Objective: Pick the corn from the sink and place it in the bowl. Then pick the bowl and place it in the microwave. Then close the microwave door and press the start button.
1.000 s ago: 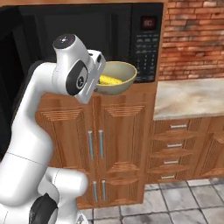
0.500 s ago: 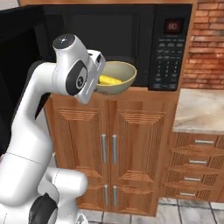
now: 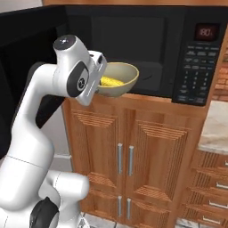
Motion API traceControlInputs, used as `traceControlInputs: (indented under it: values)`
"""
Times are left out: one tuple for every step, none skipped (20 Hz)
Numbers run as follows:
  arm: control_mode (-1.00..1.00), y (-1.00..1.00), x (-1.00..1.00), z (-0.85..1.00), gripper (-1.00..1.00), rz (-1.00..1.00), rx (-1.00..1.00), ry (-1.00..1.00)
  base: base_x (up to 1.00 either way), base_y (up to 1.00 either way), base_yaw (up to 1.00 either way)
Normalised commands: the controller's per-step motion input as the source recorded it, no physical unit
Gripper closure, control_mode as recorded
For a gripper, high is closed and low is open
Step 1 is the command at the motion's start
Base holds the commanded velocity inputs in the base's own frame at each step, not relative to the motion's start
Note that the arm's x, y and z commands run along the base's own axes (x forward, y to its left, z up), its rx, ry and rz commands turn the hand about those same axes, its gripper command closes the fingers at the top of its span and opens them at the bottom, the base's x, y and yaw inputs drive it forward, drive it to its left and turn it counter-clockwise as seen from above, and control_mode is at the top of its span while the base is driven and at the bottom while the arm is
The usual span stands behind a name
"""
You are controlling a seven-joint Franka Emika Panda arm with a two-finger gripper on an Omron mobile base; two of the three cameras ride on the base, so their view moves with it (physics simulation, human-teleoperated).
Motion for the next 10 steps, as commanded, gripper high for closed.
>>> traceControlInputs:
  values:
    - [1.00,0.00,0.00,0.00,1.00,0.00,0.00,0.00,0.58,-0.21,0.29]
    - [1.00,0.00,0.00,0.00,1.00,0.00,0.00,0.00,0.55,-0.22,0.27]
    - [1.00,0.00,0.00,0.00,1.00,0.00,0.00,0.00,0.47,-0.29,0.26]
    - [1.00,0.00,0.00,0.00,1.00,0.00,0.00,0.00,0.39,-0.31,0.24]
    - [1.00,0.00,0.00,0.00,1.00,0.00,0.00,0.00,0.30,-0.44,0.19]
    - [1.00,0.00,0.00,0.00,1.00,0.00,0.00,0.00,0.18,-0.54,0.13]
    - [1.00,0.00,0.00,0.00,1.00,0.00,0.00,0.00,0.00,-0.69,0.02]
    - [1.00,0.00,0.00,0.00,1.00,0.00,0.00,0.00,0.00,-0.71,0.00]
    - [1.00,0.00,0.00,0.00,1.00,0.00,0.00,0.00,0.00,-0.62,0.00]
    - [1.00,0.00,0.00,0.00,1.00,0.00,0.00,0.00,0.00,-0.45,0.00]
